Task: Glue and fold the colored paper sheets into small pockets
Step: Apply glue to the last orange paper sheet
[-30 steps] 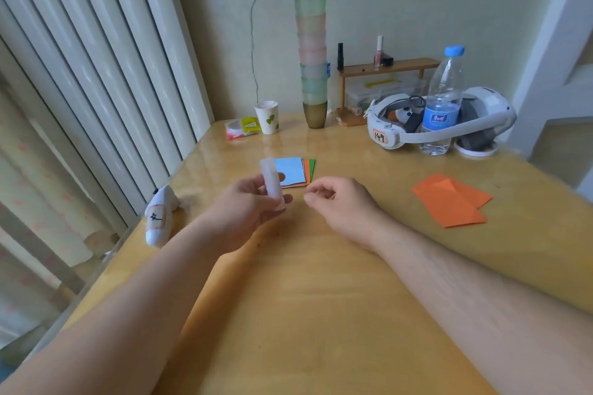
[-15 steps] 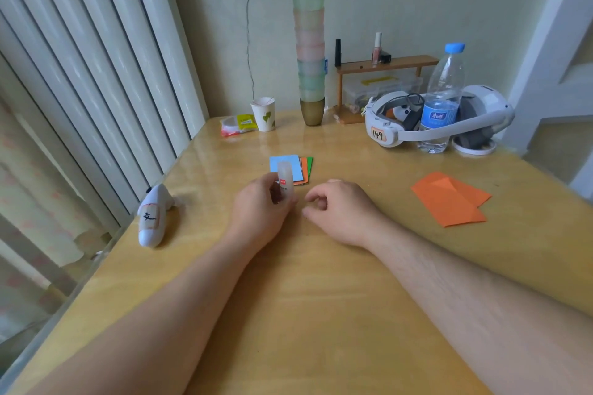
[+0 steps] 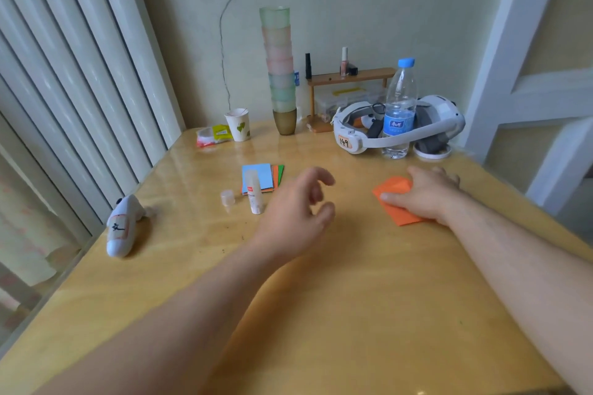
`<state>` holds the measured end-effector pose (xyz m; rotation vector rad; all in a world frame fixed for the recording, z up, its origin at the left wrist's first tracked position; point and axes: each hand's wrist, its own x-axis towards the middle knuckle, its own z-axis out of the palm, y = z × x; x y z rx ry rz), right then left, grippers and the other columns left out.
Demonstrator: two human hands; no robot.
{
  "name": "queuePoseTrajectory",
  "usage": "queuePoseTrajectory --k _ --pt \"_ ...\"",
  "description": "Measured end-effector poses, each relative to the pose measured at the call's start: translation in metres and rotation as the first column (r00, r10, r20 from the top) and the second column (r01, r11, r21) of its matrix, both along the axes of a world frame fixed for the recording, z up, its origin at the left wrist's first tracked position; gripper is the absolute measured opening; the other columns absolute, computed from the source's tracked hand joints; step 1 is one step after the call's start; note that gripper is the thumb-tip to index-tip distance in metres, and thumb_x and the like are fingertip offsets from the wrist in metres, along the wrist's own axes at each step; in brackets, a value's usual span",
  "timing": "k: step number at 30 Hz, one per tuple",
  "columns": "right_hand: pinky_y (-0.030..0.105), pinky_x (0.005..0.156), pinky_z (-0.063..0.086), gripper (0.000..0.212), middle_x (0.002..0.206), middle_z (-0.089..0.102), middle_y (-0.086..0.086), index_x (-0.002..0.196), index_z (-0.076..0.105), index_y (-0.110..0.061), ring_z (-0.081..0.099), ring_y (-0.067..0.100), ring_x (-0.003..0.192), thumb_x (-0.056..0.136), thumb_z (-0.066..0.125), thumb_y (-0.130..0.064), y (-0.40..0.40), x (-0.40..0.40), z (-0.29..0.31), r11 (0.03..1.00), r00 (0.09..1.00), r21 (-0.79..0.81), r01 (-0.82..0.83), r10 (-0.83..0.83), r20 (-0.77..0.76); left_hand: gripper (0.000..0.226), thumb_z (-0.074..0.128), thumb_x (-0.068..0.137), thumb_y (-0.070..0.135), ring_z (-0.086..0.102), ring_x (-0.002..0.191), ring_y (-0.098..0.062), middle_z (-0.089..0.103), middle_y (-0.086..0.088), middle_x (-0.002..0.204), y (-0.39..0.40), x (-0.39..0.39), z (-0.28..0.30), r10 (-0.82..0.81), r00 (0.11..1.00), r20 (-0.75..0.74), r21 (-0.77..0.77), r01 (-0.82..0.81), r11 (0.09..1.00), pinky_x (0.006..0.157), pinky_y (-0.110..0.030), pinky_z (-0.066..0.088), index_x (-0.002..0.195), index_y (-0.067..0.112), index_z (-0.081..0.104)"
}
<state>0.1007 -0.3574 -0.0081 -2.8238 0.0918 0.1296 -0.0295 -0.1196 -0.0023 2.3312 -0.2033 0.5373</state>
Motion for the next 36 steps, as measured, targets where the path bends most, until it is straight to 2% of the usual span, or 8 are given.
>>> queuePoseTrajectory --k 3,7,10,16,22,28,32,36 --pt "0.044 0.113 0.045 0.11 0.157 0.045 0.01 0.157 0.043 -0.029 0.048 0.035 0.139 0.064 0.087 -0.07 0.014 -0.007 0.004 0.99 0.997 0.116 -0.08 0.079 0.019 0.045 0.07 0.087 0.021 0.053 0.104 -0.008 0.054 0.009 0.111 -0.027 0.014 -0.01 -0.082 0.983 -0.167 0.064 0.094 0.993 0.095 -0.032 0.049 0.127 0.036 0.054" --pt "0.043 0.104 0.054 0.099 0.141 0.059 0.001 0.15 0.051 -0.025 0.062 0.025 0.123 0.065 0.097 -0.043 0.034 -0.013 -0.003 0.93 0.97 0.289 -0.229 0.244 -0.013 0.061 0.069 0.089 0.029 0.046 0.133 -0.023 0.048 -0.002 0.14 -0.037 0.031 -0.013 0.015 0.957 -0.289 0.033 -0.006 0.999 0.112 -0.039 0.041 0.143 0.036 0.043" --pt "0.042 0.099 0.057 0.089 0.125 0.06 -0.002 0.144 0.058 -0.022 0.066 0.023 0.112 0.066 0.098 -0.037 0.038 -0.015 -0.001 0.919 0.951 0.278 -0.279 0.304 -0.05 0.07 0.073 0.087 0.036 0.046 0.136 -0.025 0.051 -0.003 0.143 -0.03 0.041 -0.013 0.068 0.914 -0.4 0.021 -0.064 0.998 0.111 -0.041 0.041 0.149 0.034 0.04" --pt "0.029 0.072 0.046 0.044 0.098 0.064 -0.004 0.09 0.065 -0.025 0.06 0.014 0.088 0.066 0.099 -0.038 0.022 -0.01 0.012 0.941 0.95 0.187 -0.281 0.3 -0.082 0.054 0.05 0.097 0.031 0.041 0.138 -0.034 0.056 -0.008 0.143 -0.041 0.06 -0.012 0.158 0.88 -0.447 0.263 -0.04 0.964 0.114 -0.04 0.034 0.151 0.025 0.05" --pt "0.04 0.075 0.055 0.043 0.089 0.072 0.0 0.083 0.065 -0.021 0.066 0.022 0.083 0.064 0.099 -0.041 0.004 -0.005 0.009 0.957 0.98 0.213 -0.198 0.199 0.019 0.061 0.051 0.094 0.062 0.045 0.13 -0.038 0.052 -0.013 0.134 -0.06 0.08 -0.016 0.265 0.855 -0.445 0.381 -0.087 0.92 0.109 -0.045 0.04 0.137 0.021 0.061" --pt "0.031 0.063 0.049 0.039 0.089 0.068 -0.002 0.087 0.064 -0.022 0.062 0.016 0.074 0.07 0.097 -0.032 0.008 -0.017 0.015 0.936 0.957 0.206 -0.286 0.291 0.008 0.039 0.068 0.088 0.055 0.041 0.135 -0.034 0.053 -0.008 0.139 -0.07 0.08 -0.006 0.199 0.827 -0.526 0.281 -0.052 0.958 0.113 -0.044 0.039 0.125 0.042 0.071" --pt "0.033 0.069 0.05 0.042 0.095 0.064 -0.004 0.087 0.063 -0.025 0.061 0.02 0.088 0.068 0.096 -0.042 0.008 -0.019 0.014 0.947 0.957 0.133 -0.291 0.29 0.024 0.045 0.066 0.091 0.055 0.038 0.137 -0.032 0.05 -0.007 0.143 -0.068 0.073 -0.008 0.181 0.847 -0.5 0.276 -0.042 0.96 0.111 -0.044 0.036 0.134 0.043 0.062" --pt "0.044 0.063 0.064 0.038 0.084 0.068 0.008 0.084 0.059 -0.017 0.07 0.022 0.064 0.073 0.096 -0.015 0.007 -0.019 0.016 0.881 0.957 0.4 -0.254 0.289 -0.028 0.065 0.063 0.091 0.058 0.034 0.143 -0.034 0.043 -0.007 0.151 -0.066 0.07 -0.009 0.172 0.853 -0.492 0.275 -0.035 0.961 0.113 -0.047 0.032 0.15 0.041 0.044"
